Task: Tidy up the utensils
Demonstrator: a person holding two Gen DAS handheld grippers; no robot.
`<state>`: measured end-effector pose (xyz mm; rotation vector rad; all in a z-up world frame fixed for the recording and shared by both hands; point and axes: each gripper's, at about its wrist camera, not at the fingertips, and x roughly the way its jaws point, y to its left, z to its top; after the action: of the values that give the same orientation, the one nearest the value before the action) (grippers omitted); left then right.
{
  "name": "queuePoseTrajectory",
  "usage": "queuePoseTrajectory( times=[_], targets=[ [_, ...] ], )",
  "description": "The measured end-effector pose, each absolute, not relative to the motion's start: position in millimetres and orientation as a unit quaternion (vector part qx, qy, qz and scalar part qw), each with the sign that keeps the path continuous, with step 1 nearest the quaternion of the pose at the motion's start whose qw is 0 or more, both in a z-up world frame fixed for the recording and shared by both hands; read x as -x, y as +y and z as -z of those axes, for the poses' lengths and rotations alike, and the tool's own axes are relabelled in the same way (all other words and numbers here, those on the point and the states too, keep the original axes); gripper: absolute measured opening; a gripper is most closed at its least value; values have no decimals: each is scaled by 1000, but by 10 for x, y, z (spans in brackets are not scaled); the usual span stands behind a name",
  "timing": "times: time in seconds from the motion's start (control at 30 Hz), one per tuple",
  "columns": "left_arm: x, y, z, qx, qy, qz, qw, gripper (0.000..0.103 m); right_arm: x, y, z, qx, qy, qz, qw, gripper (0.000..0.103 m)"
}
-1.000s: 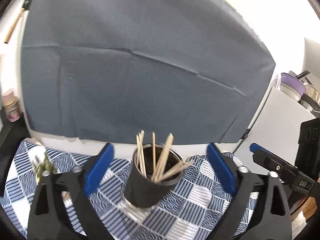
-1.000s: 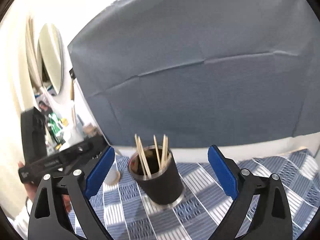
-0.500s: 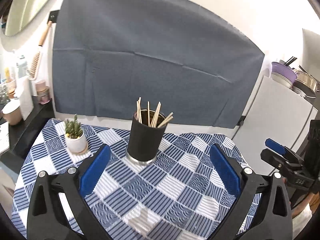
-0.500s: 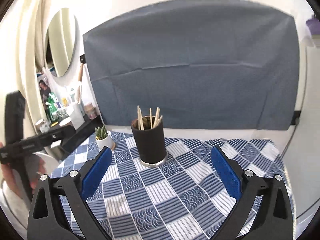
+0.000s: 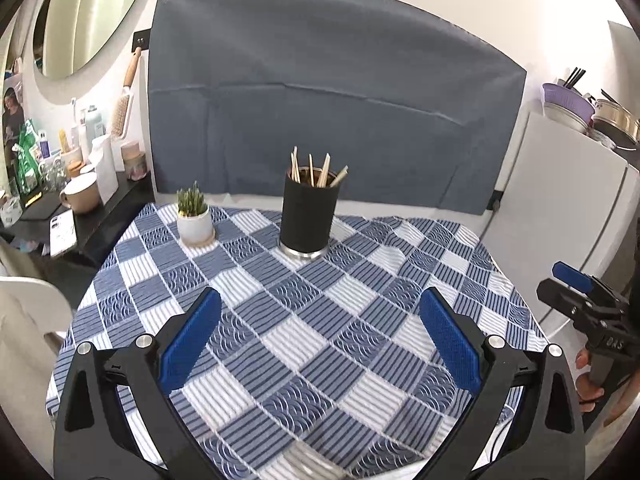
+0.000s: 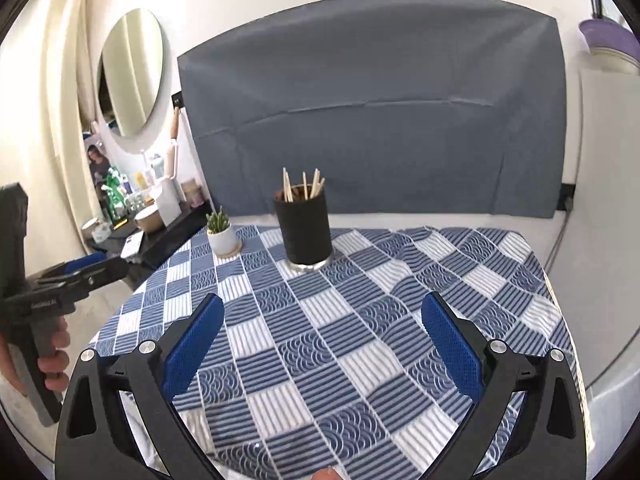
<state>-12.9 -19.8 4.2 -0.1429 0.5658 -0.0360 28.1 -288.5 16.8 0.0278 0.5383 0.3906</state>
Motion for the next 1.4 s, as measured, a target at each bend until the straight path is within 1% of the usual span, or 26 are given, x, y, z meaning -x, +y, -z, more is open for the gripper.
queuePoseTrajectory(
  times=[0.27, 0.43, 0.6, 0.77, 1.07, 1.2, 1.4],
  targets=[
    [441, -412, -72, 43, 291, 5, 956, 97, -12, -2941, -287, 6, 278, -151, 949, 95],
    [530, -579, -138, 47, 301, 17, 952, 97, 132, -2968, -376, 0, 270, -140, 953, 95],
    [483, -619, -137, 69, 327, 11, 942, 97, 208, -2877, -412, 25, 256, -121, 959, 95],
    [477, -637, -216, 70, 318, 14, 945, 97, 152, -2917, -395, 4, 267, -119, 956, 95],
    [475, -518, -208, 80, 316, 2, 945, 97, 117, -2838, -373, -2, 269, -139, 953, 95],
    [486, -496, -243, 79, 302, 1, 950, 97, 123, -2824, -403, 0, 260, -138, 956, 95],
    [490, -473, -247, 80, 300, 9, 950, 97, 165, -2785, -417, -2, 252, -137, 958, 95]
  ],
)
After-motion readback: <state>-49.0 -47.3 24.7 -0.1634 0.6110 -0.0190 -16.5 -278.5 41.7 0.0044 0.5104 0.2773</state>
